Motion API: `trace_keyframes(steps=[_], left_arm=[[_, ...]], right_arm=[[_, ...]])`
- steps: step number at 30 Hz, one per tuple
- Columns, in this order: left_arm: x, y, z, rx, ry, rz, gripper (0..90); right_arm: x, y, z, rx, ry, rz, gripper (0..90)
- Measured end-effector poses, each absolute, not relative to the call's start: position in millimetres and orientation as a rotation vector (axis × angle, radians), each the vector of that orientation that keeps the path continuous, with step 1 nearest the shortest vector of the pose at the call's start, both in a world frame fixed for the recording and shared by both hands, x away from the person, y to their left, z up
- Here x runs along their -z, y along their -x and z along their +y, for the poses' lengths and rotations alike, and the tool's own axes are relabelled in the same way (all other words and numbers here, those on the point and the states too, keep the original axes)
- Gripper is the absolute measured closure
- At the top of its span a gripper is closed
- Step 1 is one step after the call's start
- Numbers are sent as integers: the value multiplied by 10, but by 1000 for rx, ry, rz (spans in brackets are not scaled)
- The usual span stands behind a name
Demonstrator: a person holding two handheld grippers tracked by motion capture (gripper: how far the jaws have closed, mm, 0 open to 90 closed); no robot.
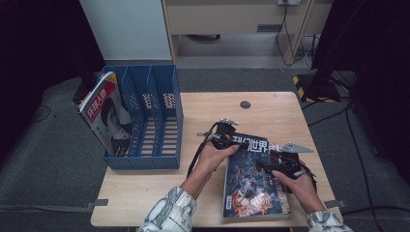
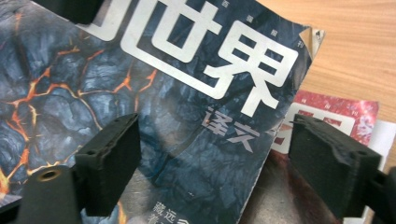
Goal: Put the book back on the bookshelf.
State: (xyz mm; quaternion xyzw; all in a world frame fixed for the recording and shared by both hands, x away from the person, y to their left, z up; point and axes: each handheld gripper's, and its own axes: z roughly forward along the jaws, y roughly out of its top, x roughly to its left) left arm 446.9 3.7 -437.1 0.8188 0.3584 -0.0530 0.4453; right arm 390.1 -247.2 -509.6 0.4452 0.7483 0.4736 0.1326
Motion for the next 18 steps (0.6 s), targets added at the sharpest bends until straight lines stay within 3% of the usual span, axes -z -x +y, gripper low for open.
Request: trace_keyframes(steps=[7, 18], left_arm=[[4198, -4396, 82, 96, -2046, 826, 778], [3964, -4366, 170, 48, -2053, 777, 800]], right_arm=[[5062, -3893, -2487, -1438, -1237, 2205, 98], [5039, -3876, -2418, -1483, -1200, 2219, 118]])
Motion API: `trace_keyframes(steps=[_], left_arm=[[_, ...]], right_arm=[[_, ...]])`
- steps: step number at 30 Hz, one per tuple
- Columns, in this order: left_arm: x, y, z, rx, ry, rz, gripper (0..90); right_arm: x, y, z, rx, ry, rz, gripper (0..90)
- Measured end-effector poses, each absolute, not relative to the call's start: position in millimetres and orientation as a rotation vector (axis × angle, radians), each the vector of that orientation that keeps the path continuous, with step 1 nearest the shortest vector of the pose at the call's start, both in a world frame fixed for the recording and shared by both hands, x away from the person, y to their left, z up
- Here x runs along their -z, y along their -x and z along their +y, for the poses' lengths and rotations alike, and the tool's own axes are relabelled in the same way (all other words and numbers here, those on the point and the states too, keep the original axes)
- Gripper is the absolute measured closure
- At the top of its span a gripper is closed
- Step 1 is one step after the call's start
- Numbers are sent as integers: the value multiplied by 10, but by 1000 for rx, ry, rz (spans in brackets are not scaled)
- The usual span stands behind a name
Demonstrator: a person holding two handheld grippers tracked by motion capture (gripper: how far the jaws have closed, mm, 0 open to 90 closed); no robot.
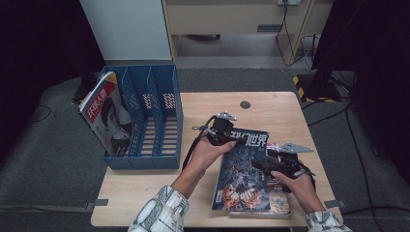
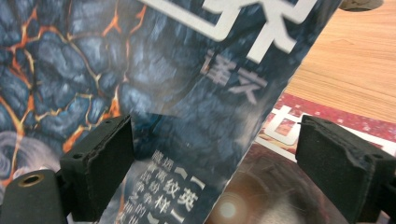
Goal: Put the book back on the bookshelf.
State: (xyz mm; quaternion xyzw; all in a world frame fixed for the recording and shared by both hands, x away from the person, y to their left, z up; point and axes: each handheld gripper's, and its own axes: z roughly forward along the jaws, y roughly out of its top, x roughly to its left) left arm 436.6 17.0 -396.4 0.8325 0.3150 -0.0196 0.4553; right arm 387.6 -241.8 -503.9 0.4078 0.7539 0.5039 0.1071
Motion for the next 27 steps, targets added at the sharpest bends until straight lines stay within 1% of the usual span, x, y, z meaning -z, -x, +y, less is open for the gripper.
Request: trace_keyframes(steps=[8, 17, 27], left_arm=[[3930, -4373, 196, 58, -2050, 774, 807], [3885, -4374, 201, 43, -2055, 773, 809], [3848, -4402, 261, 16, -2055, 787, 811]], right_arm=[[5033, -3868, -2387, -1501, -1174, 2237, 166], [5024, -3864, -2391, -1496, -1163, 2236, 170], [5042, -3863, -2433, -1403, -1162, 2250, 177]])
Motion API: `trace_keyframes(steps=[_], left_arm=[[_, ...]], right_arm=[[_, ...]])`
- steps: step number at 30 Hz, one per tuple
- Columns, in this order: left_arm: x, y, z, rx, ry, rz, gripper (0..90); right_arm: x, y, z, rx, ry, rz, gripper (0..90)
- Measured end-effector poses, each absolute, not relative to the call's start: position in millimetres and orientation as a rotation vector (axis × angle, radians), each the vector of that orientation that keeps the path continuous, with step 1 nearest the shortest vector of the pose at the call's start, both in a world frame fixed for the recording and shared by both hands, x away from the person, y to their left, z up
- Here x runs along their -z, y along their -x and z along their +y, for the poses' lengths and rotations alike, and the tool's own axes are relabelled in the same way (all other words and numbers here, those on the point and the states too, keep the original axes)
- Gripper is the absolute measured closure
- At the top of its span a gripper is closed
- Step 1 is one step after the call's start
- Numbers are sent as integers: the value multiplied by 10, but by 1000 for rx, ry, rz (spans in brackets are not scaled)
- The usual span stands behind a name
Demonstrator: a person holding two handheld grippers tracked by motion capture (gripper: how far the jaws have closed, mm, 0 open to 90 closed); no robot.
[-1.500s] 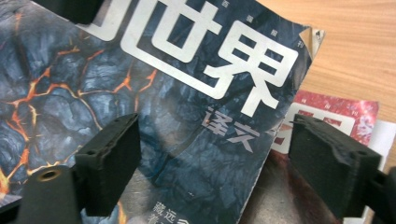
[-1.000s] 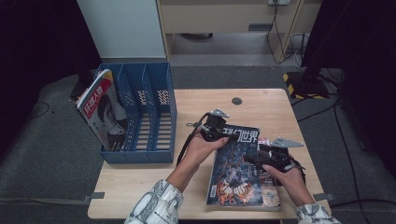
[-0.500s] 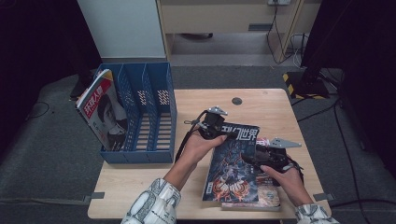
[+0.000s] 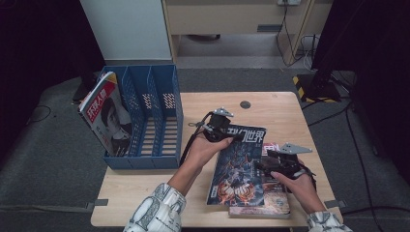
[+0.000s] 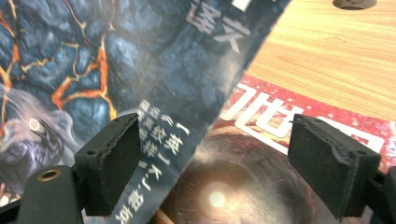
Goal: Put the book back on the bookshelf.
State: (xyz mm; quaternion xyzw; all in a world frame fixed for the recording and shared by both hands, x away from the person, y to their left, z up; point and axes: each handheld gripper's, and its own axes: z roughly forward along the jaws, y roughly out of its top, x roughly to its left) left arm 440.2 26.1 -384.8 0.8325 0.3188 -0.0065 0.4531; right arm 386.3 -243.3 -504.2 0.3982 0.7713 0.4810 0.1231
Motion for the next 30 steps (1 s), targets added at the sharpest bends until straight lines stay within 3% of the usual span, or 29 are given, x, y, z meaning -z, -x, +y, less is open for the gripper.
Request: trace_keyframes(steps=[14, 30], left_arm=[[3694, -4388, 353, -29, -2048, 777, 819], [3407, -4329, 620, -113, -2033, 778, 823]], right_arm=[[5038, -3866, -2508, -1368, -1165, 2232, 225], [5075, -3897, -2675, -1208, -1246, 2155, 214]])
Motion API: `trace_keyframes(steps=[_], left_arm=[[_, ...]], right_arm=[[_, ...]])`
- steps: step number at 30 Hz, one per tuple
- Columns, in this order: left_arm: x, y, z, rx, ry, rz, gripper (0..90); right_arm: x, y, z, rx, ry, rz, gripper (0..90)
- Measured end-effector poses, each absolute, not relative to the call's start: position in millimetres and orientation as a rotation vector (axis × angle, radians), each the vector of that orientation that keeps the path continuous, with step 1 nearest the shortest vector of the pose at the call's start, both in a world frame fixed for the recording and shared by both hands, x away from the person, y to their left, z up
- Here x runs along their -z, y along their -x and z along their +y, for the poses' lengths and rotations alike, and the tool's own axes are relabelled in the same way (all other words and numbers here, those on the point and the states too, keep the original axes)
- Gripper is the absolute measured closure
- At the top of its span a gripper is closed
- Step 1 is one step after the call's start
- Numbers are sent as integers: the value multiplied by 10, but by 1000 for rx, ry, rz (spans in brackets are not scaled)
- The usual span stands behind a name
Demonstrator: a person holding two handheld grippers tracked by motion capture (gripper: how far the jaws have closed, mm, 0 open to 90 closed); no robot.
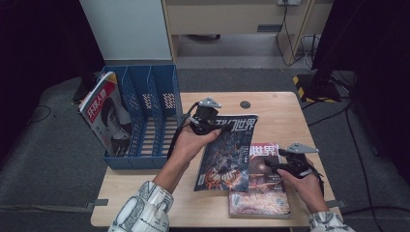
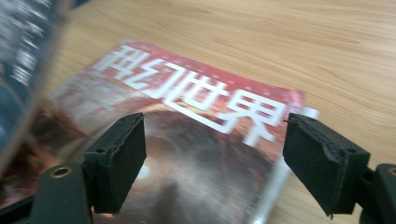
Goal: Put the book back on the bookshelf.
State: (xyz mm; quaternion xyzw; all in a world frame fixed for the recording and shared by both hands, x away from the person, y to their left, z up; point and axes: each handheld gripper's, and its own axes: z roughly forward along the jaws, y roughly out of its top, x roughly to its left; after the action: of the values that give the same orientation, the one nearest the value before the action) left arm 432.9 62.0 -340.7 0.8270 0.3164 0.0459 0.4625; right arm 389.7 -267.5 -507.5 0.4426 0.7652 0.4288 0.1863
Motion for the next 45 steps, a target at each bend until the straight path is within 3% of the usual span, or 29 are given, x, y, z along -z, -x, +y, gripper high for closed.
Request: trace_keyframes(steps=[20, 45], left_arm=[[2932, -4273, 924, -242, -2009, 811, 823], [2596, -4188, 1349, -334, -1917, 901, 823]], right_arm=[[5080, -3882, -2974, -1056, -1359, 2014, 213], [5294, -3915, -3126, -924, -1460, 2030, 208]])
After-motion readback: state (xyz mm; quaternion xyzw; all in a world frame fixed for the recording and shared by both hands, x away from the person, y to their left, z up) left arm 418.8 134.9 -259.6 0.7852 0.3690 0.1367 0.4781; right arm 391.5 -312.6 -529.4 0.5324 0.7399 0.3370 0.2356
